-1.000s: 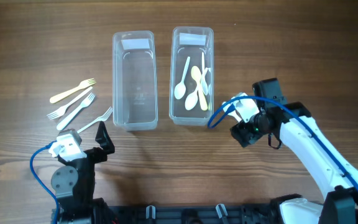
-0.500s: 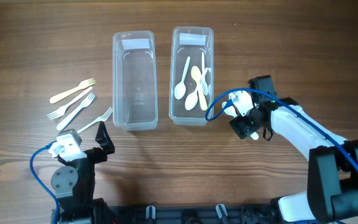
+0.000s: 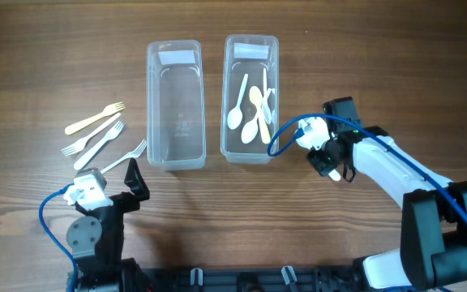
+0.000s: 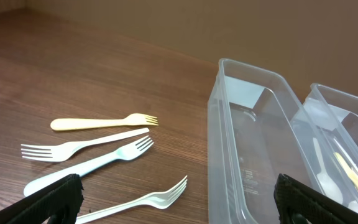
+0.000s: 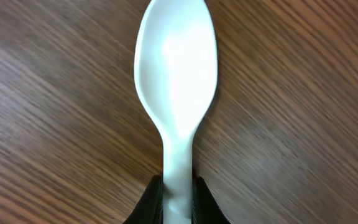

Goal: Pack container
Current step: 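Drop the last white spoon into the right container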

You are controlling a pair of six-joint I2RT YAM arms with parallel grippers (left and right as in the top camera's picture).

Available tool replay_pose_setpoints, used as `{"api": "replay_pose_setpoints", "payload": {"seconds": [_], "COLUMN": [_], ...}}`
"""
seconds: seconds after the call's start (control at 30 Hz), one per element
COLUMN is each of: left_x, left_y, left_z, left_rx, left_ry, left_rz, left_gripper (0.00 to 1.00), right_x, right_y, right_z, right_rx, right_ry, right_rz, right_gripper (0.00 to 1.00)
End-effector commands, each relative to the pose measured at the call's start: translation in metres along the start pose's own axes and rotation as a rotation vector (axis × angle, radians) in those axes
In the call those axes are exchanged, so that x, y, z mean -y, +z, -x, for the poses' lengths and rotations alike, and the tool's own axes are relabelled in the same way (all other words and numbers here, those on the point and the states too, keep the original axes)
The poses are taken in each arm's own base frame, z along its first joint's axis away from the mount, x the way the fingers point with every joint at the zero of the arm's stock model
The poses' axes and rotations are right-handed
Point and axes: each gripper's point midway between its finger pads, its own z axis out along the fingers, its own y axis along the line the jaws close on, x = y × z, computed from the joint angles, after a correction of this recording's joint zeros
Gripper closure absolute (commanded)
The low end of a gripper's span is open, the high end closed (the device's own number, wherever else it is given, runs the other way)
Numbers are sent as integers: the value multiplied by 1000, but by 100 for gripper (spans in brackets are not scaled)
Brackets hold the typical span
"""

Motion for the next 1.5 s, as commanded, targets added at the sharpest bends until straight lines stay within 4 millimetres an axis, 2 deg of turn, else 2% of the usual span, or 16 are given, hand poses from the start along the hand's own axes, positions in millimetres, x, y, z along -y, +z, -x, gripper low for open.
{"api": "replay_pose_setpoints", "payload": {"seconds": [0.0,0.1,0.17,0.27,0.37,0.5,0.67,0.77,0.83,0.87,0.93,1.07,1.17,1.27,1.37,1.47], "left_x": [3,3,3,3,3,3,3,3,3,3,3,3,3,3,3,3], "left_y": [0,0,0,0,0,0,0,0,0,0,0,0,0,0,0,0], "left_z": [-1,-1,-1,-1,-1,-1,-1,-1,-1,-1,-1,-1,-1,-1,-1,-1], "left_rx": [2,2,2,2,2,2,2,2,2,2,2,2,2,2,2,2], "left_ry": [-5,-5,-5,-5,-5,-5,-5,-5,-5,-5,-5,-5,-5,-5,-5,-5], "left_rz": [-16,-16,-16,-16,-16,-16,-16,-16,-16,-16,-16,-16,-16,-16,-16,-16], "left_gripper": [0,0,0,0,0,0,0,0,0,0,0,0,0,0,0,0], "right_x": [51,50,36,18,-1,-27,-60,-69,-69,-67,-56,-2,75,130,166,188], "right_y": [-69,-131,-189,-213,-197,-152,-106,-104,-109,-113,-125,-164,-189,-202,-200,-200], "right_z": [64,119,163,189,199,203,217,226,234,238,246,251,223,192,162,145], "right_rx": [186,409,633,763,735,599,521,543,582,606,670,820,876,873,821,803], "right_ry": [36,15,77,188,362,560,529,504,490,478,447,519,653,673,657,685], "right_rz": [-205,-172,-86,31,162,285,328,340,342,340,307,178,-47,-193,-294,-337], "right_gripper": [96,96,96,96,96,96,96,96,33,23,17,16,16,14,1,0]}}
